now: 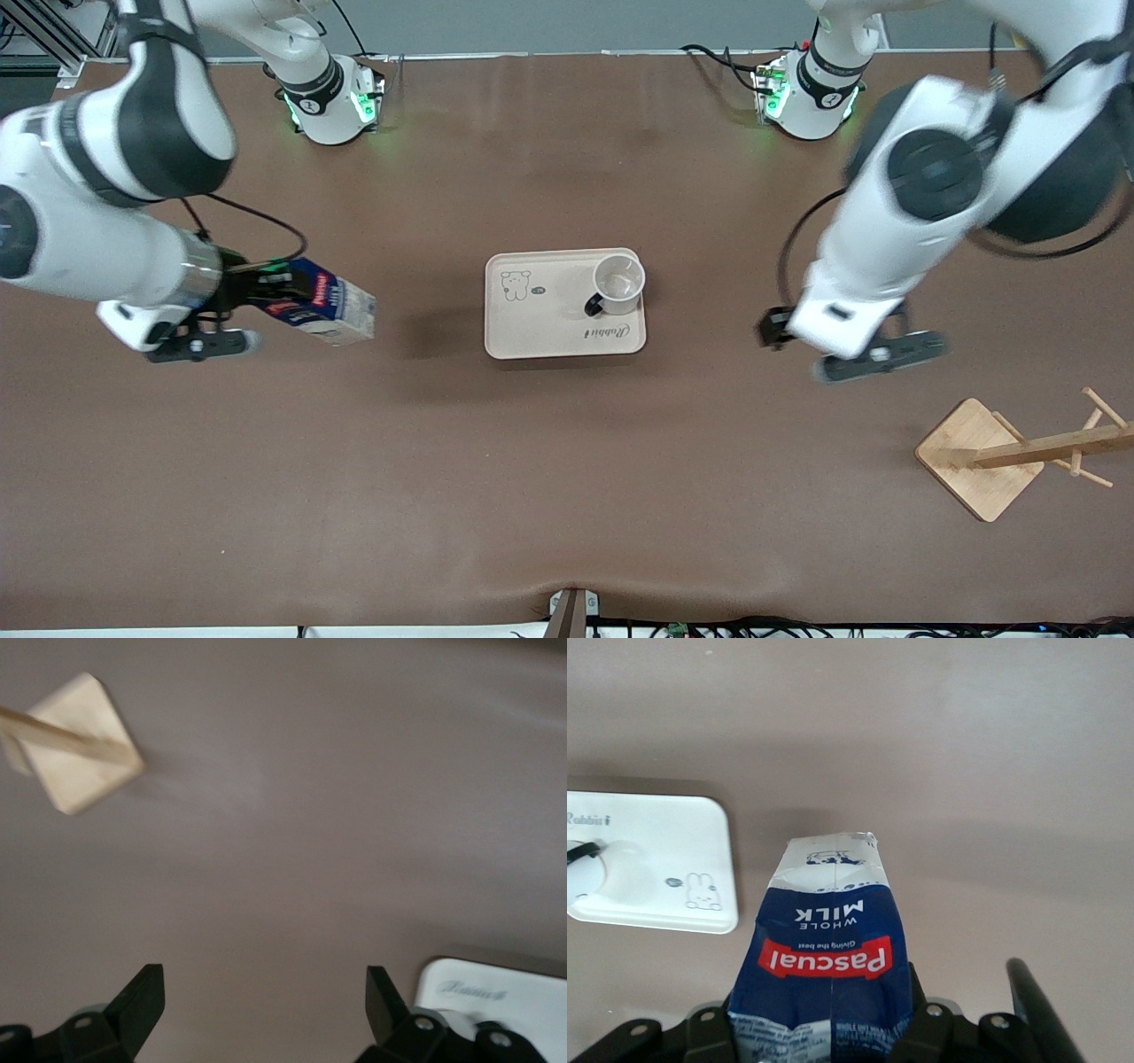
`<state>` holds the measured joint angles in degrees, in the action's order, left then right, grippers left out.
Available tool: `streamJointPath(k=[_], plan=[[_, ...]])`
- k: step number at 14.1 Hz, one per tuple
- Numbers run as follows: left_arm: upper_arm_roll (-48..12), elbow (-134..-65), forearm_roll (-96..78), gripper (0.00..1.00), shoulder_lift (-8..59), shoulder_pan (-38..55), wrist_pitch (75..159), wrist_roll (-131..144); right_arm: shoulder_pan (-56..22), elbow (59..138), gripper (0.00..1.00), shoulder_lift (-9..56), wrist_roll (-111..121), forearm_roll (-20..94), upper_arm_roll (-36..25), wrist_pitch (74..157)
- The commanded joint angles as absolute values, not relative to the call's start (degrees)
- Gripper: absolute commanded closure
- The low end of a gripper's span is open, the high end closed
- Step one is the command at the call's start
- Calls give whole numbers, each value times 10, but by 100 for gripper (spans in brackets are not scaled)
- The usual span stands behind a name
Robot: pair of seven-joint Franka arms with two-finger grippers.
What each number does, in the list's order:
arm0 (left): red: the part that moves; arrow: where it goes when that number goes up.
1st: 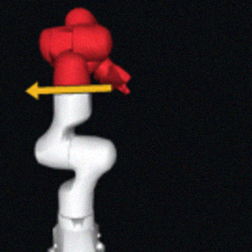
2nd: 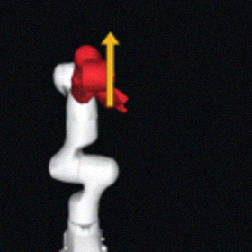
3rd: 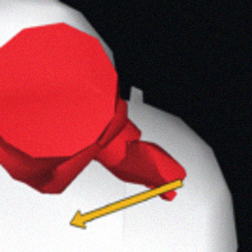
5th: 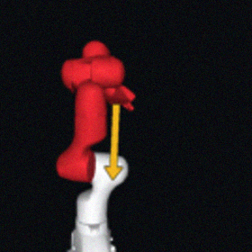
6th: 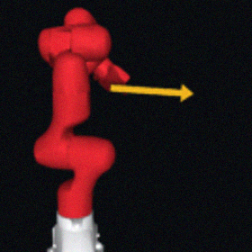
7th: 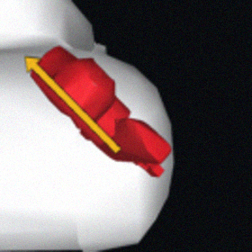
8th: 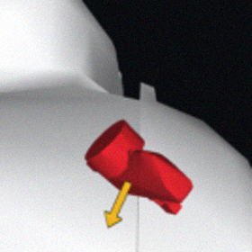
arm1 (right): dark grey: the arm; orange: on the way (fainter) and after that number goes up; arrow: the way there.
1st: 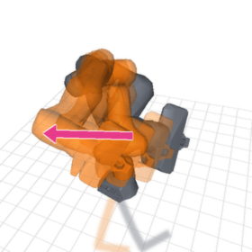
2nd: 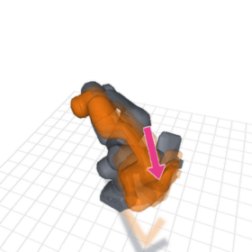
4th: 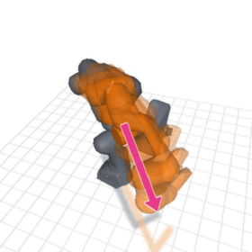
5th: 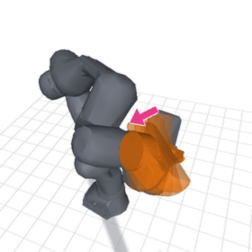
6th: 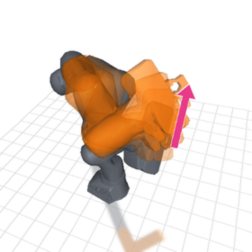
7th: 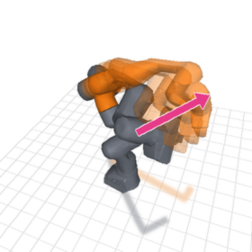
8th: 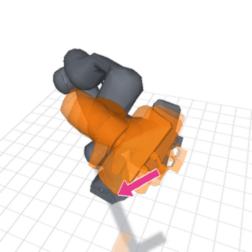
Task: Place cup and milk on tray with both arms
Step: 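Carry the milk carton with the right gripper while the left gripper withdraws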
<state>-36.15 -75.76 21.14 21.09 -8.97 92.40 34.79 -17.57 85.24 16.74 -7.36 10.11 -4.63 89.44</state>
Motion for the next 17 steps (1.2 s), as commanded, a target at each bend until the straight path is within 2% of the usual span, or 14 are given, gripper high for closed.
streamJointPath(k=[1, 8, 11, 14, 15, 17], plan=[[-365, -777, 208, 0, 153, -133, 887, 266, -229, 787, 100, 218, -154, 108, -53, 862], [-347, -780, 109, 0, 73, -219, 865, 132, -333, 744, 100, 295, -286, 112, -52, 884], [-195, -798, 36, 0, 32, -144, 863, 57, -354, 744, 100, 320, -326, 124, -52, 917], [-88, -843, 32, 0, -7, -43, 863, 48, -369, 744, 100, 334, -328, 139, -52, 929], [-56, -857, 31, 0, -17, -13, 863, 48, -376, 745, 100, 339, -328, 140, -52, 939], [-51, -880, 27, 0, -37, -11, 864, 48, -382, 747, 100, 350, -326, 140, -52, 954]])
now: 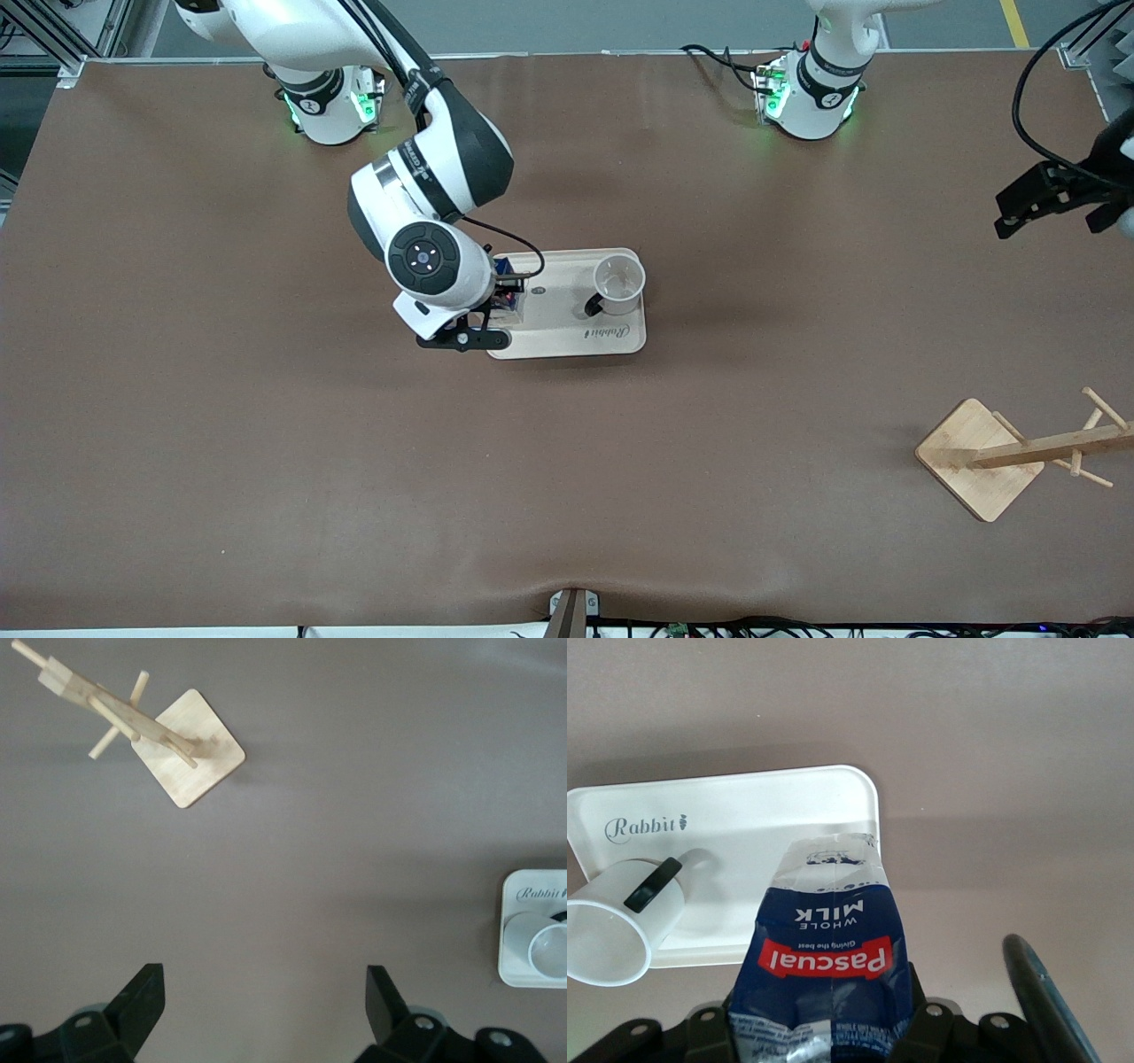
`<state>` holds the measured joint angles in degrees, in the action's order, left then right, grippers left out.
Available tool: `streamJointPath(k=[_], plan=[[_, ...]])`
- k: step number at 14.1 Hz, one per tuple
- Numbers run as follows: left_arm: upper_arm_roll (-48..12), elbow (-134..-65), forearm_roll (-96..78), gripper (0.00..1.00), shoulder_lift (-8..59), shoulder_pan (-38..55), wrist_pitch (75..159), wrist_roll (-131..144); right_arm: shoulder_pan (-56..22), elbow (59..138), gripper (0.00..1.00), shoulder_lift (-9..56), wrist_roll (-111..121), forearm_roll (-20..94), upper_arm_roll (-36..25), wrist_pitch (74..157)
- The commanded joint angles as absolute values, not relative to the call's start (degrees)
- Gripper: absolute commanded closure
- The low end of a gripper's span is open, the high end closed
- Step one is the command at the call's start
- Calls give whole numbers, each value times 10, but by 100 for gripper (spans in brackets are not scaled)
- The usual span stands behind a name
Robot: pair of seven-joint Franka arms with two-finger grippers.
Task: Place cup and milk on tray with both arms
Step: 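Carry the milk carton with the right gripper while the left gripper withdraws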
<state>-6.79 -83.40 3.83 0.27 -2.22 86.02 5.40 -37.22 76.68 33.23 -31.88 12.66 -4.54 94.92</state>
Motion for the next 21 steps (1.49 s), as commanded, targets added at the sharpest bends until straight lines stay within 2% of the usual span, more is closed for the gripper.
streamJointPath(k=[1, 7, 13, 14, 15, 17, 18, 21], plan=[[-50, -881, 27, 0, -38, -11, 864, 48, -389, 747, 100, 353, -326, 141, -52, 956], [-49, -887, 27, 0, -42, -11, 864, 49, -404, 751, 99, 364, -321, 136, -52, 971], [-50, -894, 26, 0, -54, -11, 867, 50, -421, 773, 80, 367, -326, 132, -53, 1012], [-50, -893, 27, 0, -54, -11, 868, 51, -421, 773, 71, 367, -325, 132, -53, 1012], [-50, -895, 26, 0, -59, -11, 867, 53, -420, 773, 54, 367, -323, 132, -53, 1012], [-48, -896, 26, 0, -61, -11, 870, 54, -417, 773, 28, 366, -322, 132, -53, 1011], [-48, -896, 26, 0, -61, -11, 871, 54, -415, 773, 0, 366, -321, 132, -53, 1010], [-48, -896, 26, 0, -60, -11, 871, 54, -412, 770, 0, 362, -321, 137, -53, 1005]])
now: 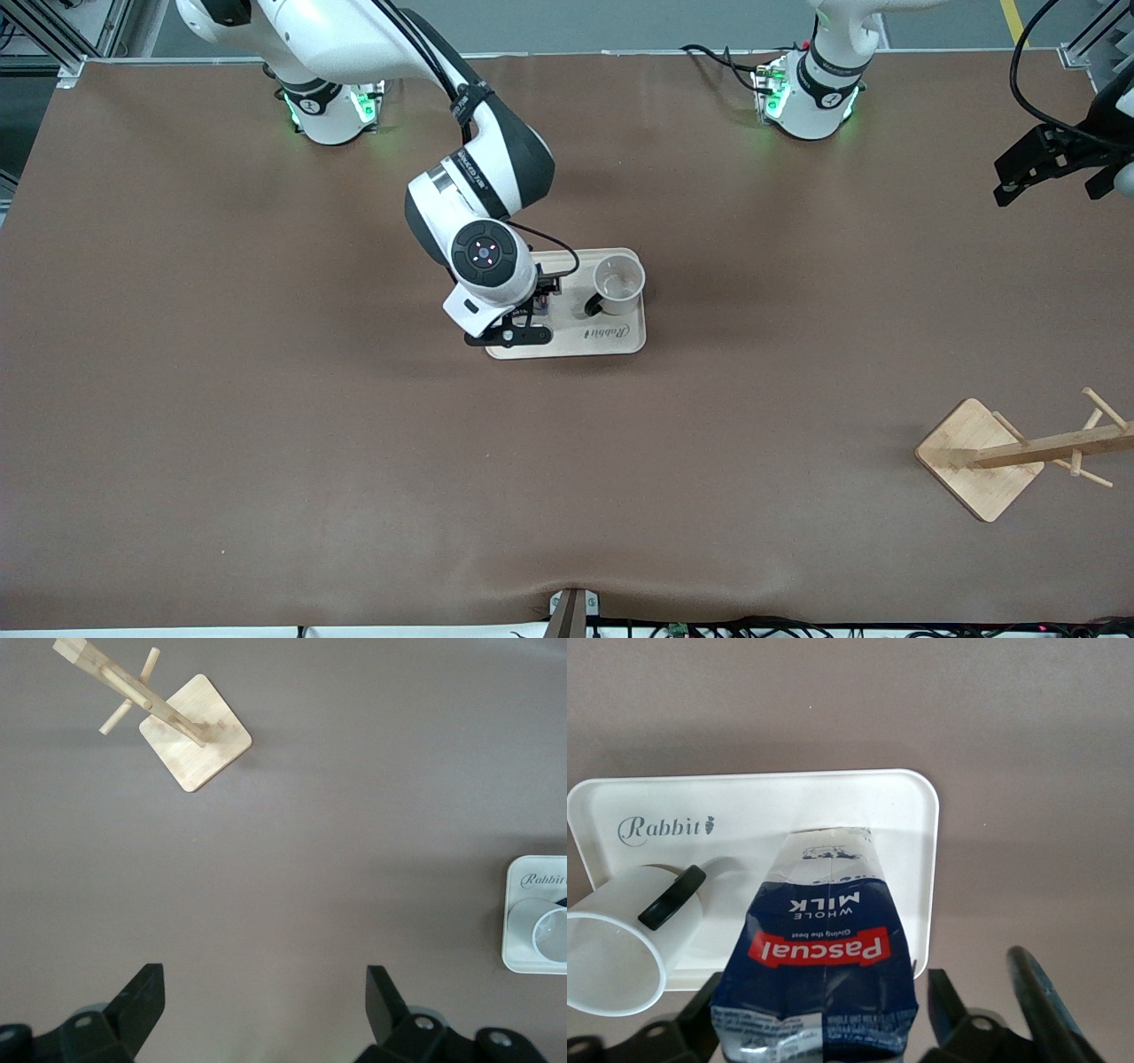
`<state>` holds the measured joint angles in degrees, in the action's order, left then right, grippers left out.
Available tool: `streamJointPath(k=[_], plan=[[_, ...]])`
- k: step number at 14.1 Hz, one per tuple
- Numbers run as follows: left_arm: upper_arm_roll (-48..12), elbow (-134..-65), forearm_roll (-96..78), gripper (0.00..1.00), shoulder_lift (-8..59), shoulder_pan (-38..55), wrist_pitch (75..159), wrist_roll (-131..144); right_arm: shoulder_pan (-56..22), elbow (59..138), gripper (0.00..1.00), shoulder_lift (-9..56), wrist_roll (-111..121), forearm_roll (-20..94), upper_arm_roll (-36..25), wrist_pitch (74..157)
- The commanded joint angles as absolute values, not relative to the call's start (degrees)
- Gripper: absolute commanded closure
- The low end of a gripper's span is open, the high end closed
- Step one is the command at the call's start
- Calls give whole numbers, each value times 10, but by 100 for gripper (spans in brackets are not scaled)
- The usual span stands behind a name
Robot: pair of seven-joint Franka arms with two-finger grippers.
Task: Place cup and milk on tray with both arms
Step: 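Lower the milk carton onto the tray beside the mug with the right gripper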
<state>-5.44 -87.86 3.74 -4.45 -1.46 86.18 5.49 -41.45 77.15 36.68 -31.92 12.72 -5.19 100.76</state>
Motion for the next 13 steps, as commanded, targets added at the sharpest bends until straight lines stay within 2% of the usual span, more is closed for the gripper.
streamJointPath(k=[1, 4, 7, 10, 13], plan=[[-48, -896, 26, 0, -59, -11, 872, 54, -411, 769, 0, 361, -321, 138, -54, 1005], [-48, -899, 26, 0, -56, -11, 879, 59, -408, 765, 0, 356, -322, 138, -54, 997], [-48, -897, 26, 0, -61, -11, 879, 59, -389, 742, 0, 336, -325, 134, -56, 918], [-47, -896, 24, 0, -57, -11, 879, 59, -389, 736, 0, 325, -337, 137, -56, 913], [-47, -896, 23, 0, -54, -10, 880, 60, -374, 693, 0, 324, -397, 153, -56, 902]])
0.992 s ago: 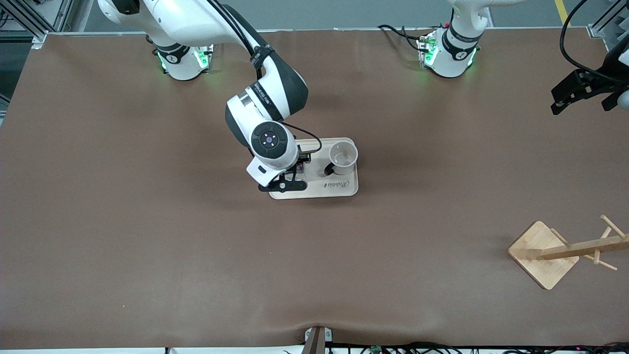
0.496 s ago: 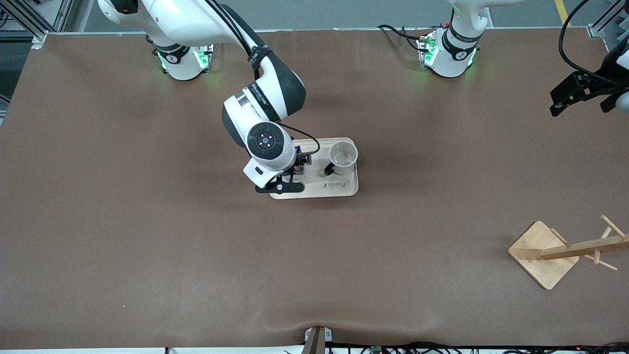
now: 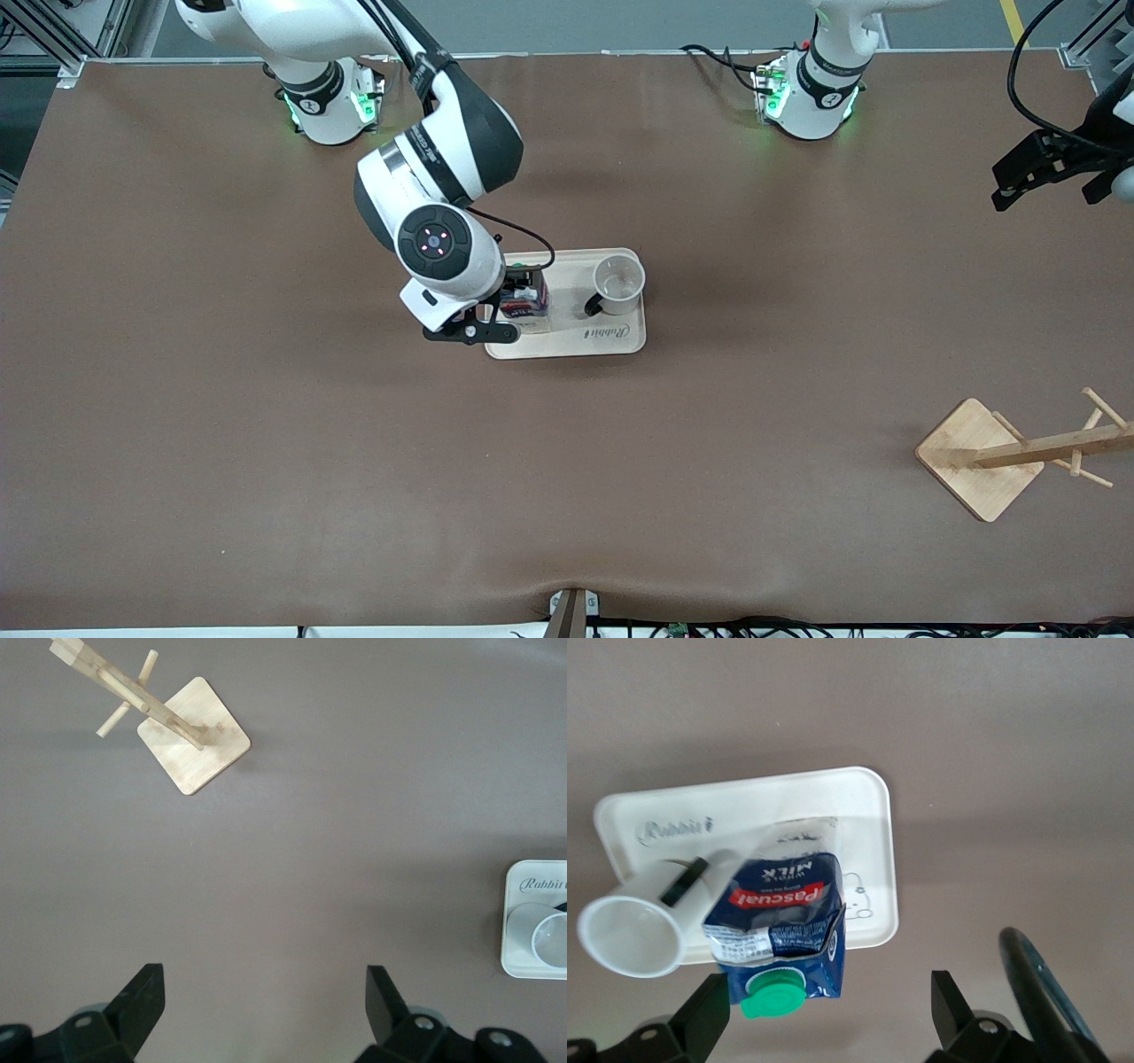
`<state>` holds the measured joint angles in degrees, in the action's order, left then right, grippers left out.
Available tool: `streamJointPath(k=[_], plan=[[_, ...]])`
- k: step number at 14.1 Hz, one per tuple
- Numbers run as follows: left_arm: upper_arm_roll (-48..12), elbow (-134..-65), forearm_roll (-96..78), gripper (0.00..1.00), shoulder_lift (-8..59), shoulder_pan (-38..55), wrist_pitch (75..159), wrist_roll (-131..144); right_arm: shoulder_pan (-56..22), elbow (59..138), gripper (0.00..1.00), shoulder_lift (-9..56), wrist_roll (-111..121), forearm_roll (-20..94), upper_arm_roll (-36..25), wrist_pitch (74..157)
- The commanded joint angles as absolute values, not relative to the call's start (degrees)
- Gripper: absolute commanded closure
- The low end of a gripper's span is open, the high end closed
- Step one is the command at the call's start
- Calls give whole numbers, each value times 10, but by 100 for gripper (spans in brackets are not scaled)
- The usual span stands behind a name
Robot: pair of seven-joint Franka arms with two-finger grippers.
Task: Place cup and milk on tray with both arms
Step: 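Lower the milk carton onto the tray beside the mug with the right gripper, then open the right gripper and withdraw it from the carton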
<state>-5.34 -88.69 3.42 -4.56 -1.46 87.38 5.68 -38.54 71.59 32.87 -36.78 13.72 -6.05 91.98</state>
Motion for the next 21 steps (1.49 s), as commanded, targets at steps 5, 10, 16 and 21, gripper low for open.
streamJointPath(k=[5, 10, 16, 21], plan=[[-47, -896, 25, 0, -42, -10, 886, 61, -322, 611, 0, 321, -395, 146, -75, 805], [-47, -896, 25, 0, -42, -10, 887, 61, -215, 596, 0, 262, -388, 140, -76, 766], [-49, -896, 25, 0, -43, -10, 887, 59, -156, 626, 0, 186, -275, 61, -74, 765], [-43, -895, 23, 0, -44, -11, 881, 54, -95, 768, 0, 91, -140, 29, -73, 811]])
